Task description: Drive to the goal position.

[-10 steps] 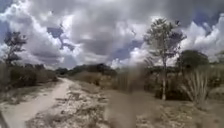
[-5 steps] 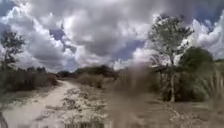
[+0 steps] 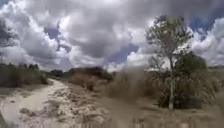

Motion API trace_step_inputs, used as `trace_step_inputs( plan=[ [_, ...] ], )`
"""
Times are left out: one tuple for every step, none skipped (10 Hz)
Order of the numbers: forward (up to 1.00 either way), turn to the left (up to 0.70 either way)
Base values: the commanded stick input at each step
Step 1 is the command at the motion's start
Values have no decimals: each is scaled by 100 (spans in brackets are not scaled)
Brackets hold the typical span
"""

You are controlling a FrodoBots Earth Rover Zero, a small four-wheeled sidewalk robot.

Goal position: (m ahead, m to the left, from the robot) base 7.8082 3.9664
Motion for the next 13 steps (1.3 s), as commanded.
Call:
trace_step_inputs(
  plan=[
    [85, 34],
    [85, 34],
    [85, 34],
    [85, 24],
    [85, 0],
    [85, 0],
    [85, 0],
    [85, 6],
    [85, 27],
    [85, 34],
    [85, 18],
    [85, 1],
    [85, 0]
  ],
)
